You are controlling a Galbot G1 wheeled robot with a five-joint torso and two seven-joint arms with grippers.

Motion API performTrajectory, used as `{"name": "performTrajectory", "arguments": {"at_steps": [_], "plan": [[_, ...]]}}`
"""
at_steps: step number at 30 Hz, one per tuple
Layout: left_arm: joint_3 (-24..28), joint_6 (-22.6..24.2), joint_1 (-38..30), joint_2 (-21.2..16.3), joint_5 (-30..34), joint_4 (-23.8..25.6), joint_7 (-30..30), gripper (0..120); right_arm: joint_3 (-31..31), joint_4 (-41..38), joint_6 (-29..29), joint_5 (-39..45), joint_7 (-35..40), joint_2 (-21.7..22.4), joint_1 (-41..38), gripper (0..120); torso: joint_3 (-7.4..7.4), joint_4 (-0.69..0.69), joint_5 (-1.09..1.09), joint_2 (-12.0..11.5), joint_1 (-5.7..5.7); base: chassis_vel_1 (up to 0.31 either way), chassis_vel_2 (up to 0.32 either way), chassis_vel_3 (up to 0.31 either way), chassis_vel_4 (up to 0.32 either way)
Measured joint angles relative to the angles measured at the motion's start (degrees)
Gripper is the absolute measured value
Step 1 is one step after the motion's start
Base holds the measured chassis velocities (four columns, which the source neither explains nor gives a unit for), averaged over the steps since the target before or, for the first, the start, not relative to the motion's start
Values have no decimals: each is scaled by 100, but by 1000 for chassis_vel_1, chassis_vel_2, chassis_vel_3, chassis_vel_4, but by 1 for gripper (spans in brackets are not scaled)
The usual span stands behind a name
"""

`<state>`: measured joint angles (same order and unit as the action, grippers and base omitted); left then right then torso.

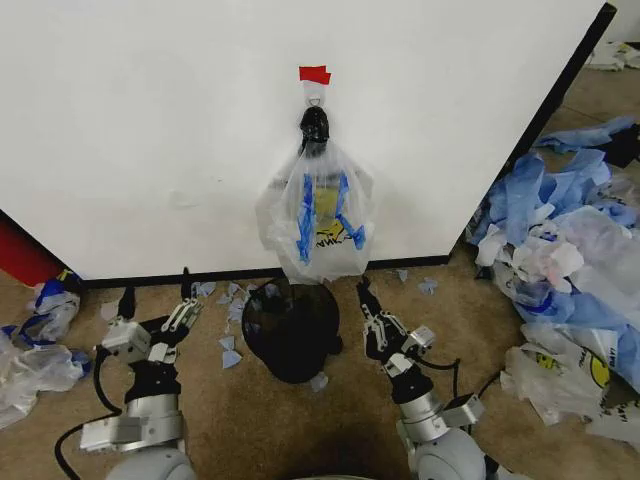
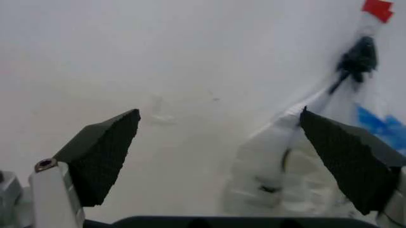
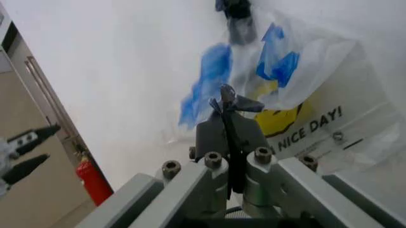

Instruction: Pick up the garbage bag from the wall and place it over the trash bin.

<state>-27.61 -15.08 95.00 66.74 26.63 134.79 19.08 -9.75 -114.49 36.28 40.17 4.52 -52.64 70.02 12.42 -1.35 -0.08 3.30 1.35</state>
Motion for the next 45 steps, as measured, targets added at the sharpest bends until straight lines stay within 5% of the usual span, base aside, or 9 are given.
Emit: {"name": "performTrajectory", "arguments": {"at_steps": [6, 11, 14, 20, 29, 37, 45], "plan": [[47, 251, -104, -1255, 901, 259, -7, 99, -207, 100, -175, -71, 54, -220, -229, 0, 0, 0, -2, 0, 0, 0, 0, 0, 0], [-21, 286, -207, -1707, 1076, 288, -13, 100, -284, 133, -214, -91, 94, -292, -275, 0, 0, -1, 1, 0, 0, 0, 0, 0, 0], [-109, 352, -343, -2454, 1466, 400, 38, 99, -451, 218, -265, -125, 167, -386, -418, 0, 1, -1, -1, 1, 0, 0, 0, 0, 0], [-117, 363, -514, -3241, 2037, 520, 56, 99, -698, 342, -319, -131, 260, -506, -658, 0, 1, -1, 3, 1, 0, 0, 0, 0, 0], [-28, -116, -914, -4517, 2791, -19, -1073, 99, -1037, 587, -321, -113, 282, -549, -957, 0, 1, -1, 0, 0, 0, 0, 0, 0, 0], [-48, -419, -1124, -5104, 3026, -563, -1675, 98, -1503, 799, -349, -84, 363, -674, -1370, 0, 0, 1, 1, 0, 0, 0, 0, 0, 0], [6, -242, -1247, -5100, 2853, -1140, -1889, 98, -1519, 806, -364, -89, 375, -683, -1387, 0, 0, 0, 0, 1, 0, 0, 0, 0, 0]]}}
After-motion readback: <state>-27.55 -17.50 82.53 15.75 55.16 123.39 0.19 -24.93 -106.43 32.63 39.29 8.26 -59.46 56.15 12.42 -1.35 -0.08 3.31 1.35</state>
